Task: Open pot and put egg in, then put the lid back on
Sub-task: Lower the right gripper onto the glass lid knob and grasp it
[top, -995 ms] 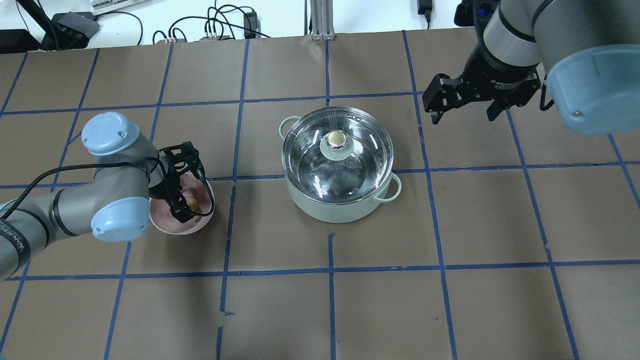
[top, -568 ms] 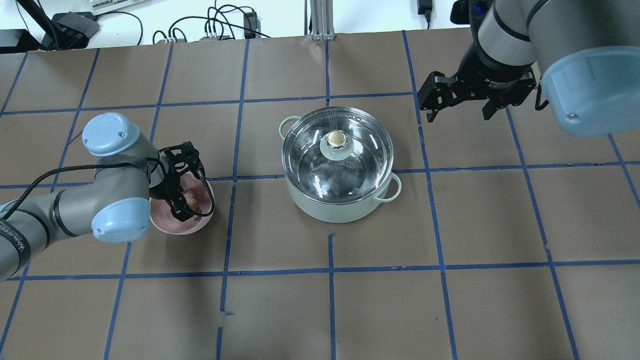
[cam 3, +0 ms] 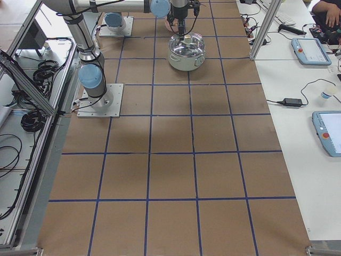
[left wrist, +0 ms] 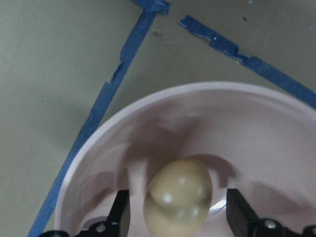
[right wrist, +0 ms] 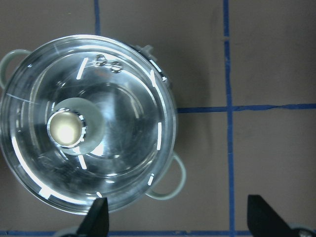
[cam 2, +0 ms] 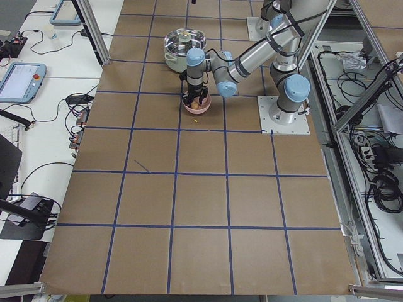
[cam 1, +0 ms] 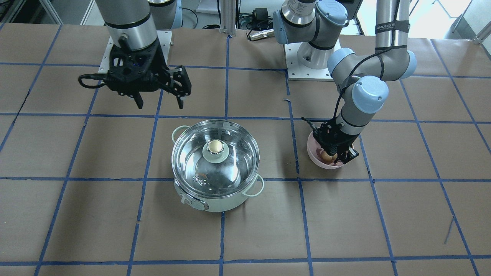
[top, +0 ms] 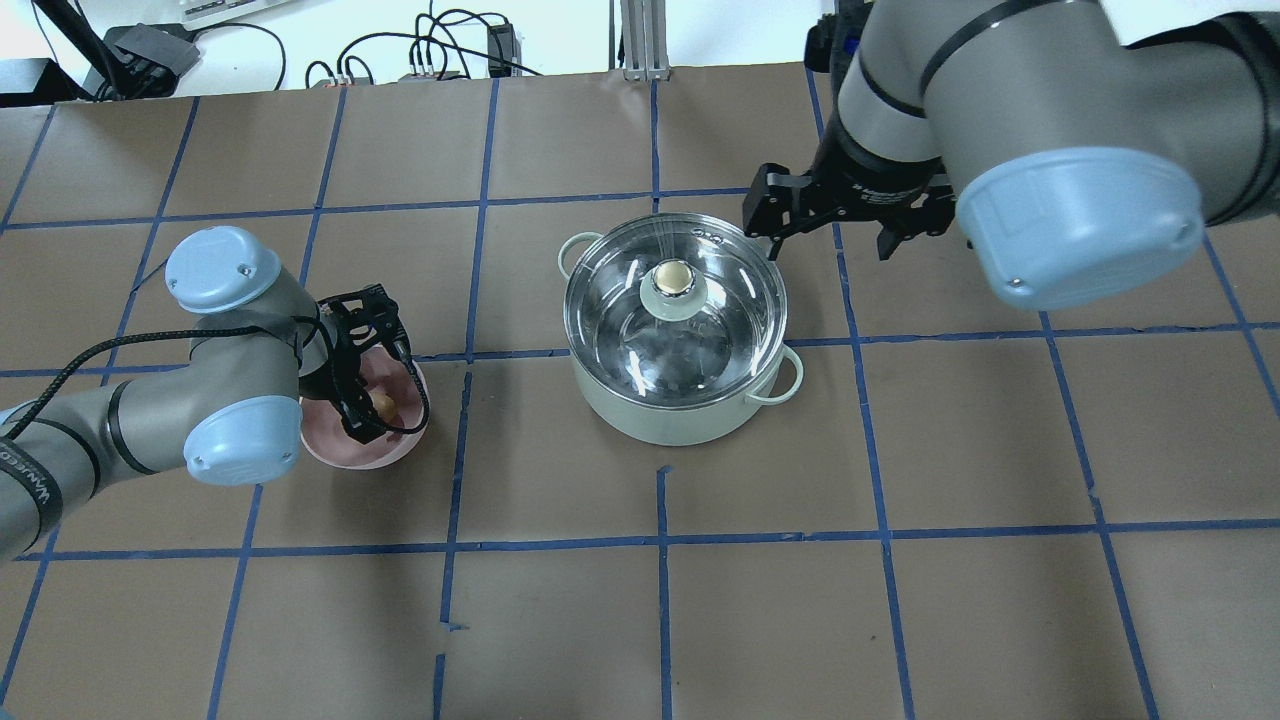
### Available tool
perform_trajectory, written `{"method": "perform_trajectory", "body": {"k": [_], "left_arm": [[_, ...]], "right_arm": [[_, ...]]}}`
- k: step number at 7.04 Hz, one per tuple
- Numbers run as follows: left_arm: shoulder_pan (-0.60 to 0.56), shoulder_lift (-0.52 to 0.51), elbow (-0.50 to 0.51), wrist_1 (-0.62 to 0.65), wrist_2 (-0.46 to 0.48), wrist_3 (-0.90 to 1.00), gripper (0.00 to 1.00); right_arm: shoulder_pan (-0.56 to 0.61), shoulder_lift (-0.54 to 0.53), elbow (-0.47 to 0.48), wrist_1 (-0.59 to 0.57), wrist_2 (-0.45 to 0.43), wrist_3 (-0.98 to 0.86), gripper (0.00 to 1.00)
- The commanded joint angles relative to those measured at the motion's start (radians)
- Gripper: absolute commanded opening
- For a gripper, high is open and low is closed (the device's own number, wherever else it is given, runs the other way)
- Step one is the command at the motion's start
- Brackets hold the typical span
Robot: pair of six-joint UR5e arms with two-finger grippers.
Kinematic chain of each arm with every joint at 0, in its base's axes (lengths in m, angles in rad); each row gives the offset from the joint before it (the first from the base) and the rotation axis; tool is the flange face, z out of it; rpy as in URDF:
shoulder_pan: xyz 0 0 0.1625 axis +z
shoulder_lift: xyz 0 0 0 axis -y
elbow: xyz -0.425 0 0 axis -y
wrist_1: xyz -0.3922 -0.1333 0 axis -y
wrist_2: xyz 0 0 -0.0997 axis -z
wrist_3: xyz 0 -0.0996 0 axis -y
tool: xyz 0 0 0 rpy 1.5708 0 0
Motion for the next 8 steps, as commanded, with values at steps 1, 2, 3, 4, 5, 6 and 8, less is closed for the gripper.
{"method": "perform_trajectory", "body": {"k": [1, 2, 3, 4, 5, 6, 8], "left_arm": [[0.0, 0.0, -0.001, -0.003, 0.0, -0.001, 0.63], [0.0, 0.0, -0.001, -0.003, 0.001, 0.0, 0.47], [0.001, 0.0, -0.001, -0.003, 0.003, -0.003, 0.25], [0.001, 0.0, -0.001, -0.003, 0.001, -0.007, 0.16], [0.0, 0.001, -0.001, -0.003, 0.0, -0.015, 0.13], [0.001, 0.001, 0.001, -0.002, 0.0, -0.017, 0.11], [0.0, 0.004, 0.008, -0.002, -0.004, -0.029, 0.1]], "right_arm": [[0.145, 0.103, -0.001, -0.165, -0.006, 0.156, 1.0], [0.151, 0.129, 0.002, -0.187, 0.0, 0.159, 1.0], [0.151, 0.149, 0.003, -0.187, -0.006, 0.159, 1.0], [0.151, 0.166, 0.003, -0.198, 0.0, 0.155, 1.0], [0.151, 0.183, 0.003, -0.24, -0.006, 0.152, 1.0], [0.15, 0.197, 0.002, -0.244, -0.009, 0.147, 1.0], [0.15, 0.241, -0.003, -0.299, -0.007, 0.147, 1.0]]}}
